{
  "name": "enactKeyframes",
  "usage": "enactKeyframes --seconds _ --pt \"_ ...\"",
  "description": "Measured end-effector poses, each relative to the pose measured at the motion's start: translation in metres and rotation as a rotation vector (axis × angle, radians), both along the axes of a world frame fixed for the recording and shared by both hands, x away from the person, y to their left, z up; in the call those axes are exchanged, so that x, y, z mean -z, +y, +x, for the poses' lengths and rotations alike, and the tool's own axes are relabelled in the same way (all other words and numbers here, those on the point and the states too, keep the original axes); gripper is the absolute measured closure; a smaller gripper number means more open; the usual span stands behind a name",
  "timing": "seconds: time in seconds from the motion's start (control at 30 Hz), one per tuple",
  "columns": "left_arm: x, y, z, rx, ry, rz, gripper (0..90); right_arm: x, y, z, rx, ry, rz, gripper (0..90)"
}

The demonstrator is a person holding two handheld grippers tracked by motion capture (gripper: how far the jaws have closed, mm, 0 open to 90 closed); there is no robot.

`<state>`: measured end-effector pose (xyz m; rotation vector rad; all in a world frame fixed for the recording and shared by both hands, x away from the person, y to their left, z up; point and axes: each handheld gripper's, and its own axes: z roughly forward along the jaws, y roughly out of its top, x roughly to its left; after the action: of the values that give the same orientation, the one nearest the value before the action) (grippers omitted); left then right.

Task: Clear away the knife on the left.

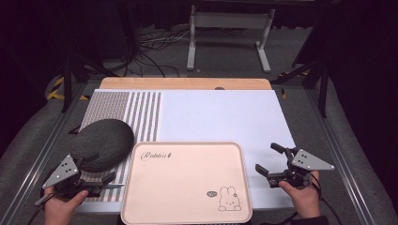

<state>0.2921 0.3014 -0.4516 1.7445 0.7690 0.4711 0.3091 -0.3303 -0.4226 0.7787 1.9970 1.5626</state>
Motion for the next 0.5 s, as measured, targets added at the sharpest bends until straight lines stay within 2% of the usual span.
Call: enactKeyframes --seconds 0.13,0.23,0.4,0.5 --pt "-0.001 0.0005 -0.0001 -0.01 -0.005 0.015 4.3 0.0014 -0.0019 -0.0003 0.004 0.004 0.01 2.9" --pt "-0.0015 0.0003 0.0 0.012 0.005 -0.001 4.7 0.0027 -0.0019 0.0007 0.001 0.005 0.021 2.3" --pt "-0.0025 -0.0019 0.0 0.035 0.007 -0.008 4.4 0.0043 0.0031 0.0013 -0.008 -0.004 0.001 2.2" --pt "-0.0048 -0.0018 -0.0005 0.05 0.008 0.003 4.1 0.0052 0.0033 0.001 -0.005 0.001 0.0 2.6"
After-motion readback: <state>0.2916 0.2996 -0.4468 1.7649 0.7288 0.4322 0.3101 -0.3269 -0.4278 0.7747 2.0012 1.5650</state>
